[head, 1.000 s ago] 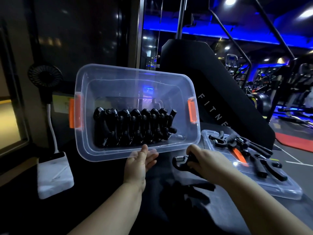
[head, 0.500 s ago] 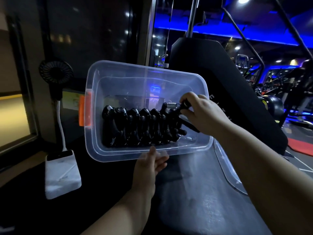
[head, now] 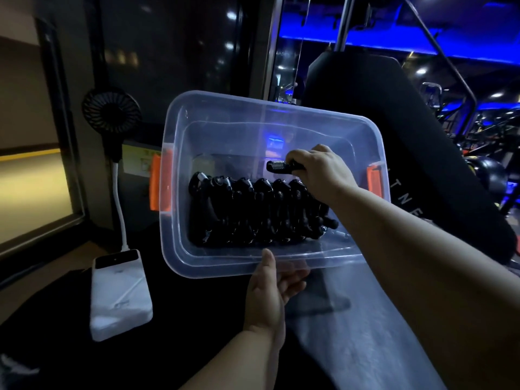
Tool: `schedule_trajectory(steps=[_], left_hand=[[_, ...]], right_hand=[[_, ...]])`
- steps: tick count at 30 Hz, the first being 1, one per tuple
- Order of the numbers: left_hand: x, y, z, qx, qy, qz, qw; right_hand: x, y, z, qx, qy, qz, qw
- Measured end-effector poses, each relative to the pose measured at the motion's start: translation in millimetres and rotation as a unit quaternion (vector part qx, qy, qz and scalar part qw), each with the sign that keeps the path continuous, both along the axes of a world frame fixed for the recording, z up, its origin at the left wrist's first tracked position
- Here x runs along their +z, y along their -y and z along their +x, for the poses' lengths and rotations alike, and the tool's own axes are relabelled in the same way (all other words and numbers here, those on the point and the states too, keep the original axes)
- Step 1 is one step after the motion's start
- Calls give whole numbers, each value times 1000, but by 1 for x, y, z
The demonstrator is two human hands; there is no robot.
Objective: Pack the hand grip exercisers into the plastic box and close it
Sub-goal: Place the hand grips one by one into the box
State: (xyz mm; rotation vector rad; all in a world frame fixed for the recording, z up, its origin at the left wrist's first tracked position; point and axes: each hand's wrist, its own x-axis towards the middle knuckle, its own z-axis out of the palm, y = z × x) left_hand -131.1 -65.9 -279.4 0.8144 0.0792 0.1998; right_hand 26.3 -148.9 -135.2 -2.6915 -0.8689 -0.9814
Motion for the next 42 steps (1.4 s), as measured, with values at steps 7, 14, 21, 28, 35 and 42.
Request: schedule_trajectory(steps=[7,14,21,28,35,42], left_hand=[[-7,0,4,85,-22,63,994],[-4,-7,-3,219,-61,167,959],[-3,-9,-2,266,-58,194,942],[-4,-9,-1,270,-65,191,941],[-1,-9,-3,262,-56,193,944],[-1,-8,-1,282,-43,202,937]], right_hand=[[-16,-6,25,-25,-59,21,998],[-23,-13,36,-40,-105,26,993],[-25,-19,39,-61,-144,-24,987],[-28,-15,25,-56,-128,44,989],[-34,30,0,-32,-32,87,995],[-51,120,-36,-30,103,274,956]])
